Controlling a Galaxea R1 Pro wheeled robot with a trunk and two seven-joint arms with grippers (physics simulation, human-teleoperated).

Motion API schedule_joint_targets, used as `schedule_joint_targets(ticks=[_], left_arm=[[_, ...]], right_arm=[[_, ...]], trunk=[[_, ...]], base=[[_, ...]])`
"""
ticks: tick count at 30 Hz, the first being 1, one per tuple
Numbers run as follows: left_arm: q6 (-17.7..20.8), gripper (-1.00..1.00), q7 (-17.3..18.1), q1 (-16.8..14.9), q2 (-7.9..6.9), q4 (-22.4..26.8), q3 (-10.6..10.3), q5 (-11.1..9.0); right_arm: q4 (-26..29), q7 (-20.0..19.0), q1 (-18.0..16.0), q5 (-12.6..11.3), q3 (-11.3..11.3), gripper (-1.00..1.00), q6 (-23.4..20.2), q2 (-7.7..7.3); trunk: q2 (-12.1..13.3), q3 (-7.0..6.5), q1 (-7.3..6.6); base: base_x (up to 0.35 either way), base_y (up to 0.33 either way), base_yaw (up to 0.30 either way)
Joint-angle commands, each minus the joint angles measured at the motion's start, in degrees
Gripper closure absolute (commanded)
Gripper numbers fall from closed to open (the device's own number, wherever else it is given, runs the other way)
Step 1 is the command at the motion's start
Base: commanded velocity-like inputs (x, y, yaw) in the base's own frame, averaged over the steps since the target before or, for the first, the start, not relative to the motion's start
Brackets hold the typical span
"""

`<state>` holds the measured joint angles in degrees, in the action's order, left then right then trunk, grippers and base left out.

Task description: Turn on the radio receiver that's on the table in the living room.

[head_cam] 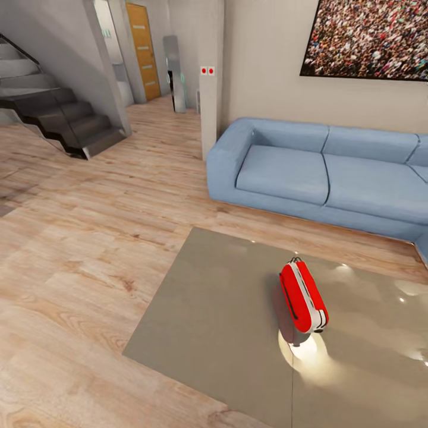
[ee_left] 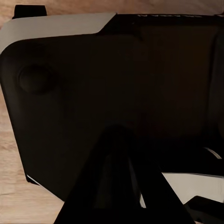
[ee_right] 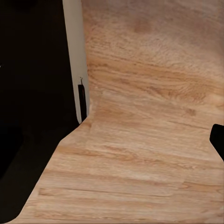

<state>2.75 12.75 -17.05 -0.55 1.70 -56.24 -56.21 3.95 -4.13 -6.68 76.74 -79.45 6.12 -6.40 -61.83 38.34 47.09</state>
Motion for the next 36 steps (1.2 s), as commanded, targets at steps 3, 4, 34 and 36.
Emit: schedule_joint_targets(ticks=[3, 4, 34, 36], left_arm=[[0.0, 1.0, 0.0, 0.0, -0.02, 0.0, 0.0, 0.0], [0.0, 1.0, 0.0, 0.0, -0.03, 0.0, 0.1, 0.0], [0.0, 1.0, 0.0, 0.0, -0.06, 0.0, 0.1, 0.0], [0.0, 1.0, 0.0, 0.0, -0.06, 0.0, 0.0, 0.0]], right_arm=[[0.0, 0.0, 0.0, 0.0, 0.0, -1.0, 0.0, 0.05], [0.0, 0.0, 0.0, 0.1, 0.0, -1.0, 0.0, 0.05], [0.0, 0.1, 0.0, -0.2, -0.1, -1.0, 0.0, 0.1], [0.0, 0.1, 0.0, -0.3, -0.1, -1.0, 0.0, 0.11]], trunk=[[0.0, -0.27, 0.0], [0.0, -0.35, 0.0], [0.0, -3.02, 0.0], [0.0, -3.2, 0.0]], base=[[0.0, 0.0, 0.0], [0.0, 0.0, 0.0], [0.0, 0.0, 0.0], [0.0, 0.0, 0.0]])
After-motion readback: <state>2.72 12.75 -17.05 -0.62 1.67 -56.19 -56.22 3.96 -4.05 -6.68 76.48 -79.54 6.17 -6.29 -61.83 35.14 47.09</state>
